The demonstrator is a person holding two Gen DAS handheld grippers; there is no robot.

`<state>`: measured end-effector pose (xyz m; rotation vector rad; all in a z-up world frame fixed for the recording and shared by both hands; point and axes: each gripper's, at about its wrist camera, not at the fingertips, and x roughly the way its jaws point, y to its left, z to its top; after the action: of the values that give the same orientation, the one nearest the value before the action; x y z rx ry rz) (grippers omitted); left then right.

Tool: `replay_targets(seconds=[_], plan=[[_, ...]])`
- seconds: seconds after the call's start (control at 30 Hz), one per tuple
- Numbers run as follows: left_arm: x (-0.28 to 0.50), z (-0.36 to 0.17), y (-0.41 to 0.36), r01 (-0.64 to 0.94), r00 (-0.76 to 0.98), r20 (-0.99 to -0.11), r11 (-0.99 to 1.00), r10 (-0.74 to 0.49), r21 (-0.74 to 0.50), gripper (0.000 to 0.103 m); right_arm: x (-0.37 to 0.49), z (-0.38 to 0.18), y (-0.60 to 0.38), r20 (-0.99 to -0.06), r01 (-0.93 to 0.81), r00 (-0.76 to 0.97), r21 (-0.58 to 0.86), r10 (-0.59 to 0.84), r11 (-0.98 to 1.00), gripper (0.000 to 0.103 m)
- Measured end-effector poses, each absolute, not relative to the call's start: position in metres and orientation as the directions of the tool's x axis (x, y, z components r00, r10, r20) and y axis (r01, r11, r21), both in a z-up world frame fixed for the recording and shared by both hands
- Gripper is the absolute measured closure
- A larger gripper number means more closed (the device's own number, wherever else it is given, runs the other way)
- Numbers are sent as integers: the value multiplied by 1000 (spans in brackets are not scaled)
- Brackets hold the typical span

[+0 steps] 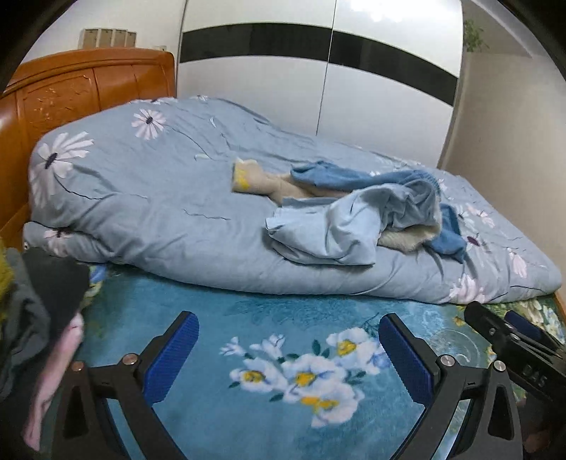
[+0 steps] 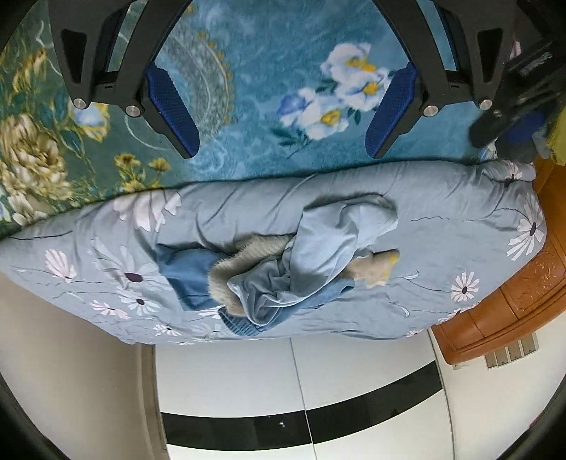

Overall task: Fold clothes
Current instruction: 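Move both tools toward the clothes heap on the duvet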

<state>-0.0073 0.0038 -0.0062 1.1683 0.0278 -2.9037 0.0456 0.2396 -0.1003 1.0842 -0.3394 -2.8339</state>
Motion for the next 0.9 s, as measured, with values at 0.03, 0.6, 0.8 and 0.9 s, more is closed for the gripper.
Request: replay_targets(seconds=[0.03, 0.6, 0.8, 0.9], plan=[[-10, -8, 5, 23, -722, -692, -1000, -7, -15, 0, 45, -101, 240, -651, 3, -742, 234, -159, -972, 8], [-75, -123, -1, -7, -794, -606, -997, 54, -79, 0, -13, -197, 232, -666, 72, -736, 99, -120, -992, 8], [-92, -142, 1, -41, -827, -558, -998, 64, -54, 0, -19, -216, 229, -650, 76, -755, 42, -85, -996, 8], [-96, -150, 1, -39, -847, -528, -998, 61, -53, 0, -22, -221, 231, -652, 80, -753, 42, -88, -996, 8]])
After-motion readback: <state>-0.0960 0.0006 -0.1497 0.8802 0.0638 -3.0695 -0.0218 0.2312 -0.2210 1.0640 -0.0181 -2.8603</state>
